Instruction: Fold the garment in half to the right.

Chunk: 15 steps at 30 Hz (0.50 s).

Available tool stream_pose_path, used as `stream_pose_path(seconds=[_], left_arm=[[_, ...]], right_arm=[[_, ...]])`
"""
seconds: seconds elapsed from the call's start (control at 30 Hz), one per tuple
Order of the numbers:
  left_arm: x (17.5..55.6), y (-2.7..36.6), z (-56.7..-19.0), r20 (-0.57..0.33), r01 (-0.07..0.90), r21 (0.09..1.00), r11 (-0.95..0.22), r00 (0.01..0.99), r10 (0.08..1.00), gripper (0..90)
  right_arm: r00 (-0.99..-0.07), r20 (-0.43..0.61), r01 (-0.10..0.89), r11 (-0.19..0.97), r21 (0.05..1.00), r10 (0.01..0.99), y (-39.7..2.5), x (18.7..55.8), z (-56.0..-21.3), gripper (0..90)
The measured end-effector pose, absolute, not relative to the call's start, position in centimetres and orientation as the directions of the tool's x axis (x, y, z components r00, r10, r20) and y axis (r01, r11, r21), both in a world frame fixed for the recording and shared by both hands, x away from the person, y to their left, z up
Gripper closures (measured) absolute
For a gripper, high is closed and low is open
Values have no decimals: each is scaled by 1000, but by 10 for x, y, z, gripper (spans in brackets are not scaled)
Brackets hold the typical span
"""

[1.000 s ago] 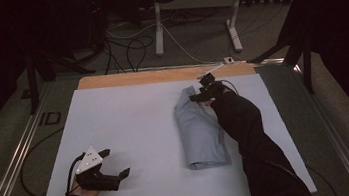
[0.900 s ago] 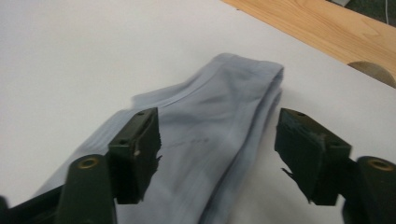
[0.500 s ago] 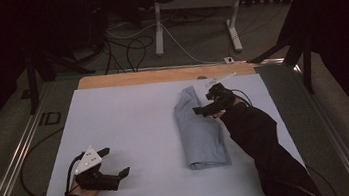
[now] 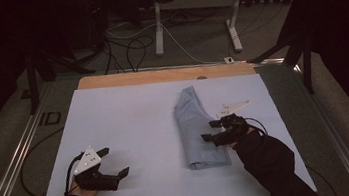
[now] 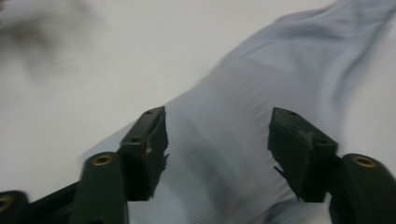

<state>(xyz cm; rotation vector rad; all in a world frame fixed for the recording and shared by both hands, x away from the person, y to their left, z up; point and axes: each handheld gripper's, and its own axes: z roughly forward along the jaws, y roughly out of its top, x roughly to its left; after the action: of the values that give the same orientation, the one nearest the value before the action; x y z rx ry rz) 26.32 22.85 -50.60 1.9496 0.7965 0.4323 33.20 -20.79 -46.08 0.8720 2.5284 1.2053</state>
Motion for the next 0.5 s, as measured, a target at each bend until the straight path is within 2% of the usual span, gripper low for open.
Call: stream_pose_path(seconds=[0.17, 0.37, 0.5], left_arm=[[263, 228, -507, -28, 355, 871, -339, 725, 688, 17], [263, 228, -507, -32, 357, 872, -336, 724, 689, 17], [263, 226, -508, -24, 356, 867, -348, 729, 684, 17]], right_arm=[[-801, 53, 421, 498, 758, 596, -204, 310, -467, 477], [-744, 20, 487, 521, 701, 668, -222, 295, -488, 570], [-701, 30, 544, 507, 669, 712, -234, 292, -503, 569]])
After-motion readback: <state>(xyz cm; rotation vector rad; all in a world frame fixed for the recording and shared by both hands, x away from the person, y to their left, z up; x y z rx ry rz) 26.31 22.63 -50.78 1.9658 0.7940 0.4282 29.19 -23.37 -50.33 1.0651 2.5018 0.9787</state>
